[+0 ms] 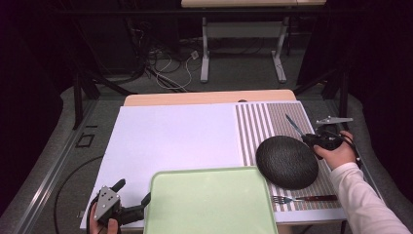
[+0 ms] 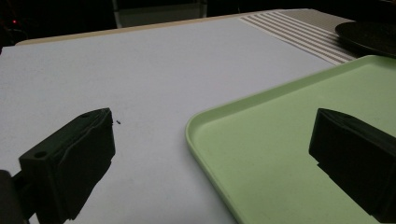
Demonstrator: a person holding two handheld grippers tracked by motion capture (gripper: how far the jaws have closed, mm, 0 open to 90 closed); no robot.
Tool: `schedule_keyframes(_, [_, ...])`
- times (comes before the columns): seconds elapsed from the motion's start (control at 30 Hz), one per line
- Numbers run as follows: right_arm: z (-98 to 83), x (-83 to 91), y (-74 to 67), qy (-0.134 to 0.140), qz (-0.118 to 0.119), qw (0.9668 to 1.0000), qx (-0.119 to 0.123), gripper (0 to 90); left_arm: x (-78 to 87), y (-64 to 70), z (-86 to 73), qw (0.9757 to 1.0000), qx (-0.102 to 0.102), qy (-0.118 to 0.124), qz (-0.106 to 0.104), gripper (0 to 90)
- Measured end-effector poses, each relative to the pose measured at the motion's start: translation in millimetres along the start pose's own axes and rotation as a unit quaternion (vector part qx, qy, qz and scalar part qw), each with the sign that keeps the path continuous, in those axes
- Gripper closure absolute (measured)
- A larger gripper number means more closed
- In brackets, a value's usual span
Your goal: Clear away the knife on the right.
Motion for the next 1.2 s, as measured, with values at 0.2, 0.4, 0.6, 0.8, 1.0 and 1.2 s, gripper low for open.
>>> schedule_keyframes(0.2, [-8.7,20.1,-19.4,0.014,0.028,0.9995,-0.008,77.1,-0.5,0.9,0.0,1.0000,0.000,-0.001,-0.001,0.5])
schedule_keyframes(0.4, [-21.1,35.8,-43.4,0.016,0.040,0.9991,-0.001,77.1,-0.8,2.0,0.0,1.0000,0.002,0.001,-0.003,0.5])
schedule_keyframes(0.6, [-34.1,52.3,-64.6,0.027,0.048,0.9984,0.016,77.1,-0.7,2.5,0.2,1.0000,-0.005,-0.001,-0.005,0.5])
schedule_keyframes(0.8, [-47.1,67.3,-84.9,0.037,0.061,0.9971,0.024,77.1,-0.8,3.3,0.2,1.0000,-0.002,0.000,-0.006,0.5])
schedule_keyframes(1.0, [-60.6,78.2,-110.4,0.041,0.078,0.9956,0.032,77.1,-0.6,3.3,0.3,1.0000,-0.007,-0.002,-0.006,0.5])
schedule_keyframes(1.2, [-72.7,82.1,-130.7,0.039,0.100,0.9938,0.027,77.1,-0.2,3.4,0.5,1.0000,-0.008,0.000,-0.006,0.5])
Point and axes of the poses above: each handheld gripper's, and its own axes: x roughly backward along the jaws, z roughly out of its top, y roughly to its right, the point moved 4 cm from there along -x, roughly forward along the jaws, and after that the axes turned 4 degrees about y, right-handed, at the moved point
